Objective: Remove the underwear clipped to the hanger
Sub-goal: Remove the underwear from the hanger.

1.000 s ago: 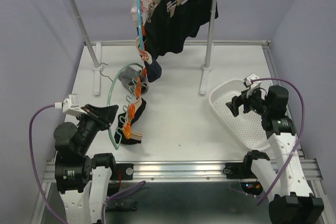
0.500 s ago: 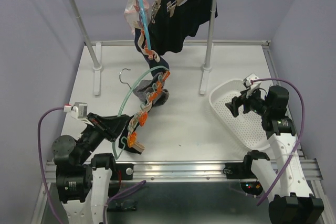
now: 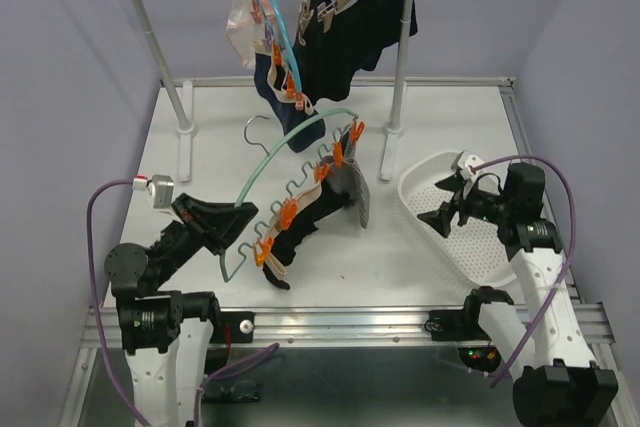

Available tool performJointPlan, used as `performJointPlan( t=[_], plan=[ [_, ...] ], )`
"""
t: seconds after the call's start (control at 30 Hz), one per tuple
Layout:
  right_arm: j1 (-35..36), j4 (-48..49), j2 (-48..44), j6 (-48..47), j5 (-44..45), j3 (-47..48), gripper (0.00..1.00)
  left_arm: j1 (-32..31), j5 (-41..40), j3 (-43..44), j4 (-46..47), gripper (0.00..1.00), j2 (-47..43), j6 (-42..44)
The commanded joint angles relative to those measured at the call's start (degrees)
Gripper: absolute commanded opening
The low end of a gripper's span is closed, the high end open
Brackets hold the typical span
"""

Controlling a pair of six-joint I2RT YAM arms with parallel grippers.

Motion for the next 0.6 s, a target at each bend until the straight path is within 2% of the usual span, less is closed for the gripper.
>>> performJointPlan(
  t=[0.0, 0.17, 0.37, 0.47, 0.5, 0.53, 0.57],
  plan=[
    [0.1, -6.4, 3.5, -8.9, -14.1, 4.5, 1.0, 0.3, 1.6, 2.8, 15.8, 0.0, 5.0, -1.1],
    [0.1, -9.7, 7.9, -12.7, -19.1, 10.9, 1.0, 0.2, 3.0, 5.3, 16.6, 0.0, 11.7, 1.9],
    [0.8, -10.2, 12.2, -13.0, -27.6, 16.2, 1.0, -3.4, 2.9, 7.1, 17.5, 0.0, 17.2, 4.6],
    [2.6, -9.9, 14.7, -10.6, -28.1, 19.1, 1.0, -12.4, -1.1, 8.2, 18.4, 0.0, 20.4, 6.3],
    [4.3, -9.8, 15.2, -9.9, -25.8, 21.2, 1.0, -15.2, -4.9, 8.7, 18.5, 0.0, 21.4, 8.0],
    [4.5, -9.8, 16.1, -9.3, -24.3, 22.0, 1.0, -22.2, -7.1, 9.3, 18.5, 0.0, 23.7, 8.8],
    [5.9, -9.9, 16.4, -8.1, -21.6, 22.8, 1.0, -25.0, -11.3, 10.6, 18.4, 0.0, 25.0, 9.8]
  ],
)
